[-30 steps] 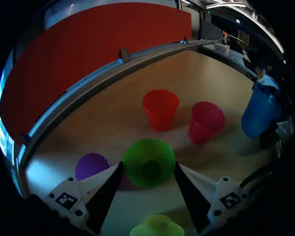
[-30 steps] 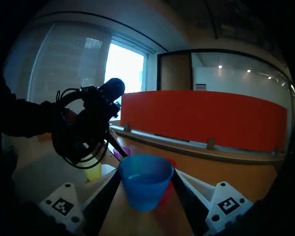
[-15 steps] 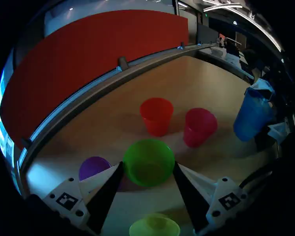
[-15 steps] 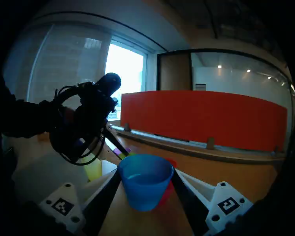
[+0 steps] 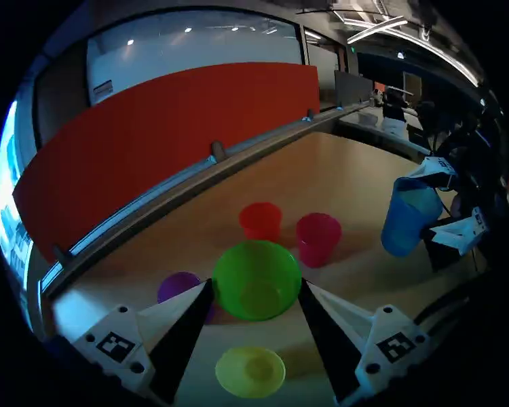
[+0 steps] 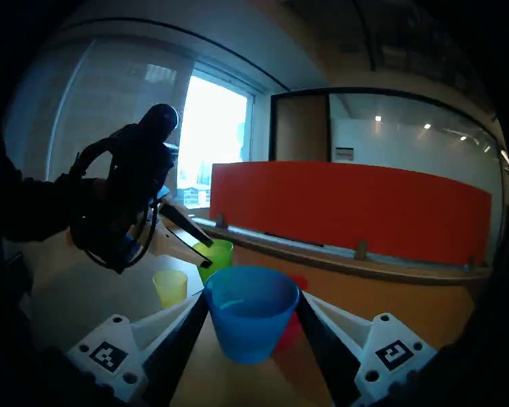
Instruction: Pour water
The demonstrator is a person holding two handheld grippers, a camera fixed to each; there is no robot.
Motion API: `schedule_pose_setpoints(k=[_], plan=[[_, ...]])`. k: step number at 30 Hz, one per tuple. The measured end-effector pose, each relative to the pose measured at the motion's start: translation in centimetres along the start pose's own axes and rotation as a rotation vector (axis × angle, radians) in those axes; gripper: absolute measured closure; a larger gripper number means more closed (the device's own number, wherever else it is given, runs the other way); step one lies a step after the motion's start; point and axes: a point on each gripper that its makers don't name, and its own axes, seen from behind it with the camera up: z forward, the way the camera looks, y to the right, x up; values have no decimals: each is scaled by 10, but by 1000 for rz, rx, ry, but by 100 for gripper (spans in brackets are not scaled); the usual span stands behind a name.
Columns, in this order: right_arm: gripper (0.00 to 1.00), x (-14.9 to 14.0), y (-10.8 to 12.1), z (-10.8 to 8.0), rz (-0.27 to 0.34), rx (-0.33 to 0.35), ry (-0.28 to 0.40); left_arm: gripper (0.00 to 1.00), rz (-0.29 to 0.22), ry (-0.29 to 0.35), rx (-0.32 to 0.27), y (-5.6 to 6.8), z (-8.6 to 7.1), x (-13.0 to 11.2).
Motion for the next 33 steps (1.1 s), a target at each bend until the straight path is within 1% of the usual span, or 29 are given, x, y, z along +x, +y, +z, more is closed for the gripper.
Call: schedule_pose_setpoints(k=[6,11,20,24,27,33], plan=[[9,1,-15,-10,7,-2,-5,12,-37,98,3,10,-31,7],[9,2,-26,-18,14,-4,-6,12,-62,161,-4,22,-55,8],[9,3,-43,-28,26,-2,-3,12,-73,269,10,41,-91,7],[9,4,-49,-32,30,0,-2,12,-83,323,15,49,-106,5],[9,5,-53,-35,30,2,-2,12,-89,350,17,57,-113,1],[9,6,-59,-39,30,4,0,12,-88,405,36,66,-129,-2]])
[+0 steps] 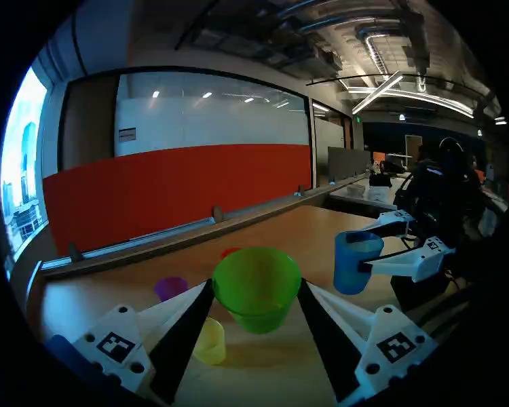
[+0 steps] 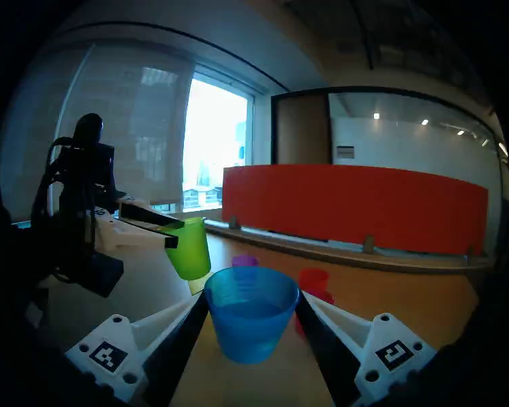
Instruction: Pour water
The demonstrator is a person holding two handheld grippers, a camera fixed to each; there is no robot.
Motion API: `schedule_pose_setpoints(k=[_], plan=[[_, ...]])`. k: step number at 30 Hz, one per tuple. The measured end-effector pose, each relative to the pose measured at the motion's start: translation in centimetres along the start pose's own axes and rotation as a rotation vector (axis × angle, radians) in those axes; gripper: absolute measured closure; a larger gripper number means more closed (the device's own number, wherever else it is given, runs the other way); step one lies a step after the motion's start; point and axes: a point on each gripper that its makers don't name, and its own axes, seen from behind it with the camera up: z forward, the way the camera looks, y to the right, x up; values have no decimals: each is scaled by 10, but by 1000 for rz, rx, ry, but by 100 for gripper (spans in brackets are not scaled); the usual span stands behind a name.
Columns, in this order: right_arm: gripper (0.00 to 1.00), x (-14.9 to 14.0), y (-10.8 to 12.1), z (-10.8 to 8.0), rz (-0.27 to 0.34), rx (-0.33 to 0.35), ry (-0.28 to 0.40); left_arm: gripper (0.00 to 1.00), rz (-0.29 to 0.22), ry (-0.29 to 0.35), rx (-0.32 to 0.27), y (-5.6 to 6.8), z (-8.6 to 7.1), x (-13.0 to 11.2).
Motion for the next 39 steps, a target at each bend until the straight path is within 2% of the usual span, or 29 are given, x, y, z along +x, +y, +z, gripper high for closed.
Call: schedule_pose_setpoints(k=[9,24,30,39], plan=[[9,3,-11,-4,-3,8,1,11,-30,76,-2,16,-21,4],[9,3,-16,-12,1,6,4,11,-110,146,-22,35,-40,1],[9,4,-19,-15,2,5,8,11,-90,142,-22,40,-42,-3],[9,2,-25,-18,2,13,11,12,-24,126,-36,56,-46,-13]])
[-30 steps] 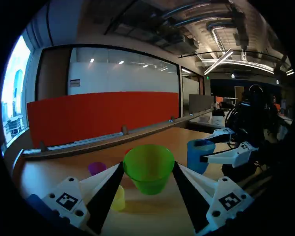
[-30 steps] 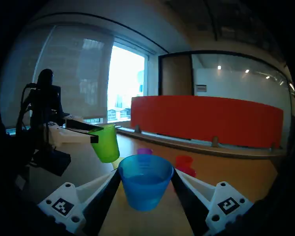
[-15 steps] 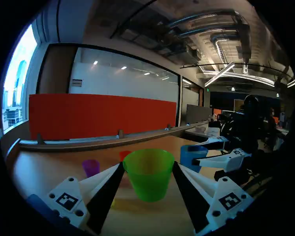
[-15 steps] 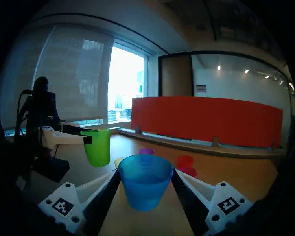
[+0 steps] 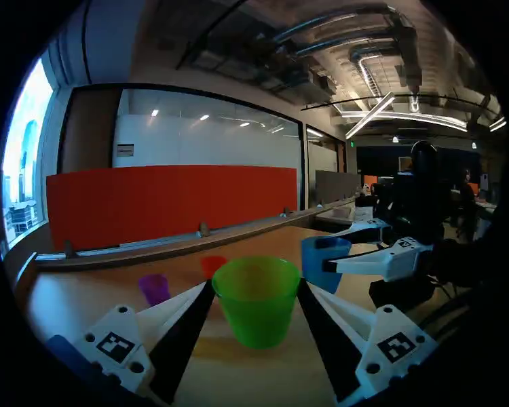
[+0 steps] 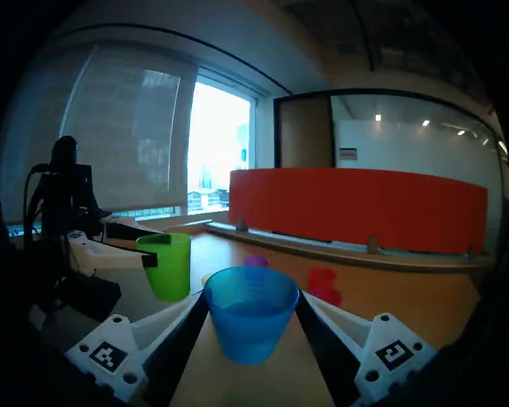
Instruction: Pour water
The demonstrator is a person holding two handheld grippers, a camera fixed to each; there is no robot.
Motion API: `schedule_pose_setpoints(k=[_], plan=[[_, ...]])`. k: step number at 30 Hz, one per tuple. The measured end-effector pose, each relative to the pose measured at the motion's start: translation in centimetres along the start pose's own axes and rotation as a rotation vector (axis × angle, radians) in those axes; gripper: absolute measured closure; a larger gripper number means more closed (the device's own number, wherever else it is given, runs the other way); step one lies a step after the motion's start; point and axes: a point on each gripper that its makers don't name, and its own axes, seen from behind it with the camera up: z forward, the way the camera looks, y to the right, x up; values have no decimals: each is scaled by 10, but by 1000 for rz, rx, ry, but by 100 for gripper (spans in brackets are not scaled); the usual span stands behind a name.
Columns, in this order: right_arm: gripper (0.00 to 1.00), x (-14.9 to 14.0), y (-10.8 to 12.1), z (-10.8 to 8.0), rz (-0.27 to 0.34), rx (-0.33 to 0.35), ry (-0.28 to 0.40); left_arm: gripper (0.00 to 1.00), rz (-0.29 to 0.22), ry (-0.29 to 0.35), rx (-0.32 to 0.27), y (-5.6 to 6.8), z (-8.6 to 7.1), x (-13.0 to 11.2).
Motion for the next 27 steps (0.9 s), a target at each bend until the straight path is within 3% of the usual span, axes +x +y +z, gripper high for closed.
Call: schedule_pose_setpoints(k=[8,16,27], plan=[[9,-1,-3,-1,-9,4,-3,12,19,-12,-24,10,-1,-6],[9,2,-7,1,-17,16,-2,13,0,5,-49,15,-3,-5],[9,10,-14,5,-78,42,-13,13,-7,-2,-79,21,-2,-11]])
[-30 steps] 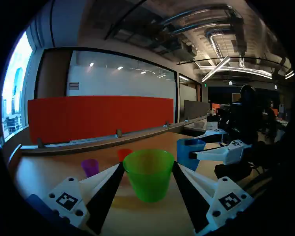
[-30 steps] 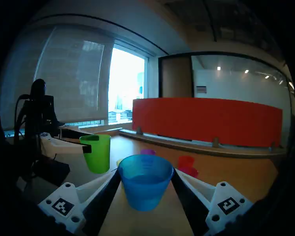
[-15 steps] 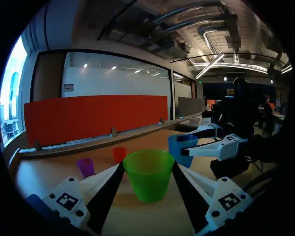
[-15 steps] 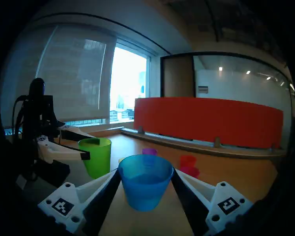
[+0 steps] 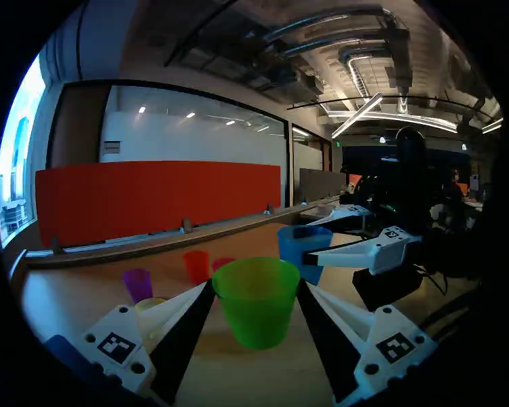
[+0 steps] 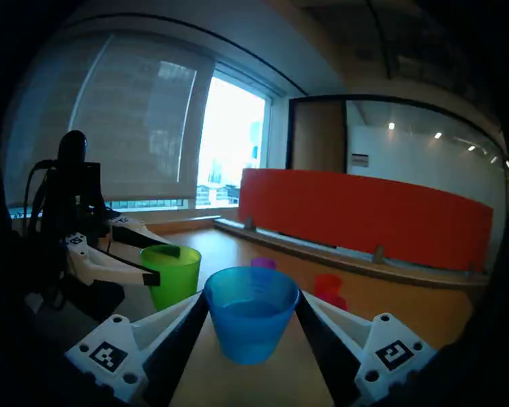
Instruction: Pour water
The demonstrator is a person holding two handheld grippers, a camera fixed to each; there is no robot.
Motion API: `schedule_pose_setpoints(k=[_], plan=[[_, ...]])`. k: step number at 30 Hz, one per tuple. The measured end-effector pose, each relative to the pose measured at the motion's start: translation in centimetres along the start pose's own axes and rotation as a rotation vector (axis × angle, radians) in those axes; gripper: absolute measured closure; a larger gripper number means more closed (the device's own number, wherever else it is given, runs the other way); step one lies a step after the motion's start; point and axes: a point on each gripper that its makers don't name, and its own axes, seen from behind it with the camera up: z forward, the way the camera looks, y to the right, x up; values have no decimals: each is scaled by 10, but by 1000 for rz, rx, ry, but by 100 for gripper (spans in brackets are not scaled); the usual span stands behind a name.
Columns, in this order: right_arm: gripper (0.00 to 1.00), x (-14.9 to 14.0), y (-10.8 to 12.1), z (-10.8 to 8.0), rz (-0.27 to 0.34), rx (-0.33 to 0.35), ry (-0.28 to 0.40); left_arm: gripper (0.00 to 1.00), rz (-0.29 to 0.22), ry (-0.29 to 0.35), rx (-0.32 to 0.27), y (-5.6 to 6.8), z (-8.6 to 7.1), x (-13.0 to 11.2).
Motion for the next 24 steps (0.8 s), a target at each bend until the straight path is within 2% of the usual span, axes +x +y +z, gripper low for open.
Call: schedule_pose_setpoints(k=[9,24], plan=[[9,11,1,2,-42,22,0,13,13,-7,-15,5,2,-4],[8,24,3,10,-167,61,-18,13,9,-13,-30,8,4,-9]])
